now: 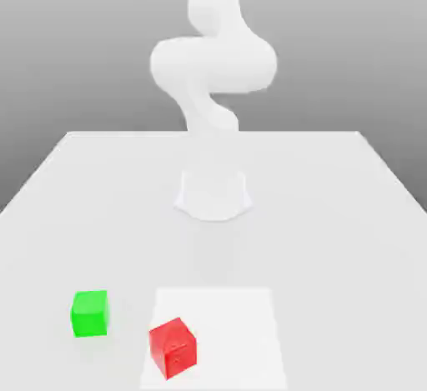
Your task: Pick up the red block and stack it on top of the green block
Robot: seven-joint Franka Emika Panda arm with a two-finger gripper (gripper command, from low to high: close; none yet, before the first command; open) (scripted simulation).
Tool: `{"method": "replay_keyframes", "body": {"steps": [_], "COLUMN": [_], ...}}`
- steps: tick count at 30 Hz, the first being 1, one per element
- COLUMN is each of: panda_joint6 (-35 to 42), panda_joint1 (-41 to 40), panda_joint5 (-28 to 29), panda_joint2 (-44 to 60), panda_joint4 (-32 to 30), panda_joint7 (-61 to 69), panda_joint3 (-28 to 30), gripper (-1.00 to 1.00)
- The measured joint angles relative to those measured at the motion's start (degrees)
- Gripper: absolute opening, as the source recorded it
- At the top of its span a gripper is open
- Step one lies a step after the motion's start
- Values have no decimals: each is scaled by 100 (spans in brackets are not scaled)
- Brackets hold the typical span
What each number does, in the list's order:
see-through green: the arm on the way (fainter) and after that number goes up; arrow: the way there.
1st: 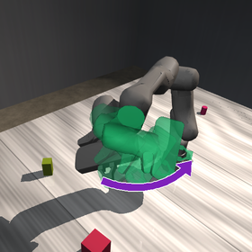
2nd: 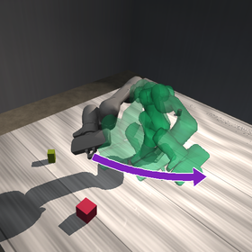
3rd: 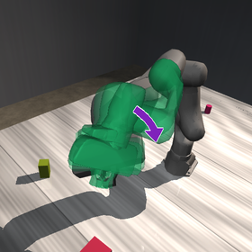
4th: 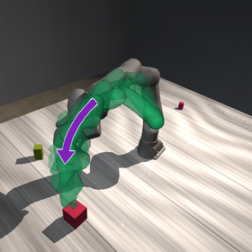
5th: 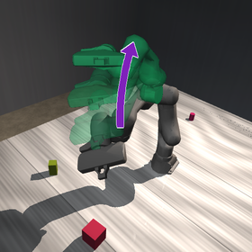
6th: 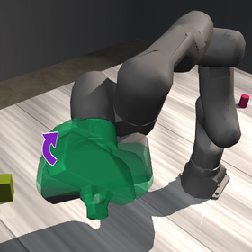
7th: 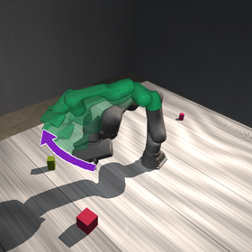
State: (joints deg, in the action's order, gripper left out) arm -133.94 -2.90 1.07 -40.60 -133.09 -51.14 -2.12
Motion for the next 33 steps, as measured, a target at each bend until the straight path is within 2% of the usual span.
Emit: {"method": "replay_keyframes", "body": {"steps": [13, 19, 24, 29, 30, 33], "panda_joint6": [-1118, -1642, -2131, -2946, -3035, -3042], "panda_joint1": [-1143, -1331, -1363, -1168, -1152, -1152], "panda_joint5": [651, 697, 339, 563, 614, 617], "panda_joint2": [2758, 3983, 4946, 5969, 6081, 6081], "panda_joint4": [-683, -999, -1242, -1134, -1117, -1117], "panda_joint7": [-2839, -3953, -4536, -4820, -4860, -4863], "panda_joint3": [-711, -665, -651, -393, -366, -366], "gripper": [0, 0, 0, 0, -100, -100]}}
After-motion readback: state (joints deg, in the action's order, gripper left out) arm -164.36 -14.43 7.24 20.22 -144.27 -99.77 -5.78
